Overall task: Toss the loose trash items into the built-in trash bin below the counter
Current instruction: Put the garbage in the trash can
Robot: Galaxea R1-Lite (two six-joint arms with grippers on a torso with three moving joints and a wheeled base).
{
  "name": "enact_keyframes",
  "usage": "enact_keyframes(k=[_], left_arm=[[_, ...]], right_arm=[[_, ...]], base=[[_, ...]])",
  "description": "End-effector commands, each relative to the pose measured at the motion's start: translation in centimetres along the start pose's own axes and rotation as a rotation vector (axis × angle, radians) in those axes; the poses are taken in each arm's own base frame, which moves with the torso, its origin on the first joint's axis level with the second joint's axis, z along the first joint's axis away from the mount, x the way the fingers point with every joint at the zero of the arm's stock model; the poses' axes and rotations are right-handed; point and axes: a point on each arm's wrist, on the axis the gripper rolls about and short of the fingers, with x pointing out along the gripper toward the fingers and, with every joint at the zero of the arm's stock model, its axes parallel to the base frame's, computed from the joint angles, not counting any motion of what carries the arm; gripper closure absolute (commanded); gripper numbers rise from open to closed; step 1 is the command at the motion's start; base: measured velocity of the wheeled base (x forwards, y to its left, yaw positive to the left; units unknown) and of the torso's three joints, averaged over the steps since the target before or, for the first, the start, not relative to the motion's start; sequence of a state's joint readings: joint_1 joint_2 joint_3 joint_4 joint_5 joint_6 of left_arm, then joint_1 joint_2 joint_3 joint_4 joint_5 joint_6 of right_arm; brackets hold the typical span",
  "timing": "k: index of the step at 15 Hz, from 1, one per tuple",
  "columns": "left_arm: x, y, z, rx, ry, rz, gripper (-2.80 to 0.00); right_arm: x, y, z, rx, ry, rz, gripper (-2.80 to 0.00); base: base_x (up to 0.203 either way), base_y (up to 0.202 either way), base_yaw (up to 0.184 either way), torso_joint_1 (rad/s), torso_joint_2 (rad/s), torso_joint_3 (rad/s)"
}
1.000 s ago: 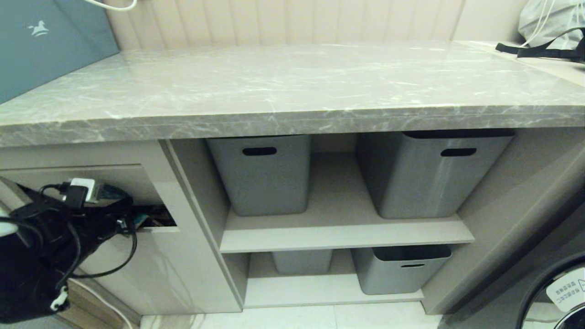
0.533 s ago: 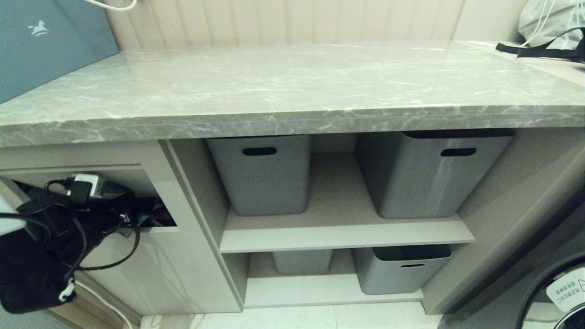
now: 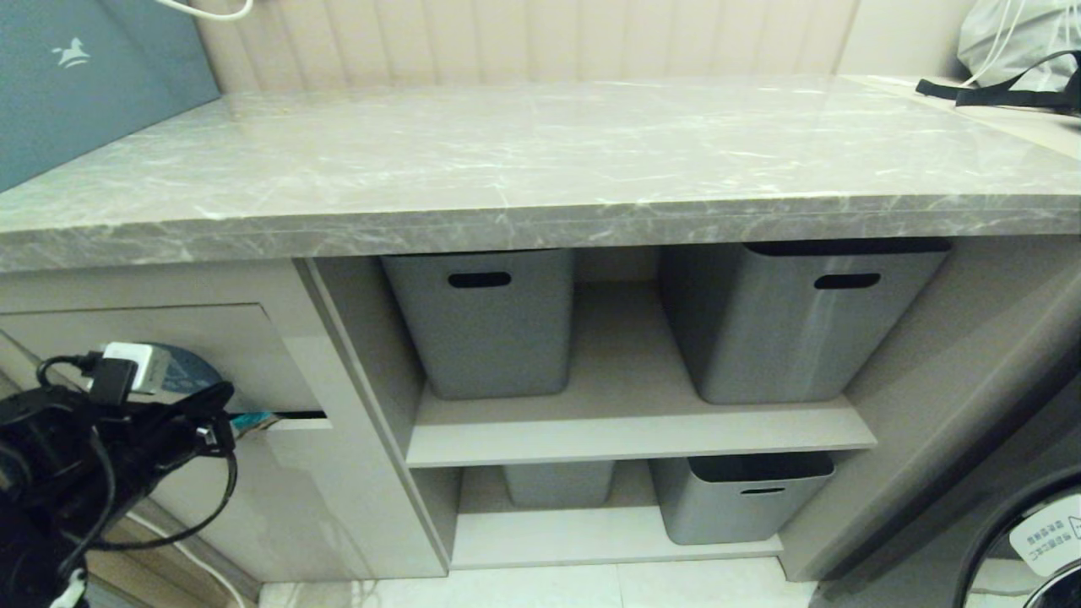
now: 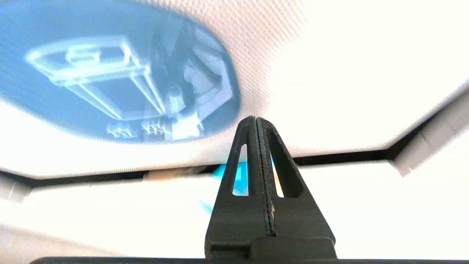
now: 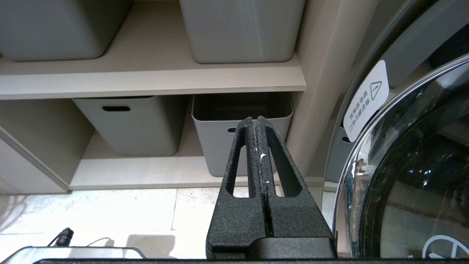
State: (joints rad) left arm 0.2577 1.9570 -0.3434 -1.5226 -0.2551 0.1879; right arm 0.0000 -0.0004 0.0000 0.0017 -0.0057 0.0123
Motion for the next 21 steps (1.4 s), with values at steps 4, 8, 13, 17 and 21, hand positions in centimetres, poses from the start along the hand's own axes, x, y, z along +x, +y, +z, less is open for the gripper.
enact_keyframes(k=[4,8,13,17,21], left_arm=[[-2.7,-0.5,0.1,-0.007,0.030,0.013,0.00],[-2.2,-0.4,0.4,-0.002,0.012,0.017,0.00],[-0.6,-0.1,0.1,-0.019,0.003,0.014,0.00],[-1.8,-0.7,-2.0,-0.044,0.109,-0.002,0.00],[-1.9,-1.0,-3.3,-0.060,0.165,-0.011,0.00]], right_arm=[[0.0,0.0,0.0,0.000,0.000,0.000,0.00],[0.0,0.0,0.0,0.000,0.000,0.001,0.00],[0.0,0.0,0.0,0.000,0.000,0.000,0.00],[0.0,0.0,0.0,0.000,0.000,0.000,0.00],[0.0,0.0,0.0,0.000,0.000,0.000,0.00]], base=[[0.000,0.000,0.000,0.000,0.00,0.000],[0.000,0.000,0.000,0.000,0.00,0.000],[0.000,0.000,0.000,0.000,0.00,0.000],[0.000,0.000,0.000,0.000,0.00,0.000],[0.000,0.000,0.000,0.000,0.00,0.000]])
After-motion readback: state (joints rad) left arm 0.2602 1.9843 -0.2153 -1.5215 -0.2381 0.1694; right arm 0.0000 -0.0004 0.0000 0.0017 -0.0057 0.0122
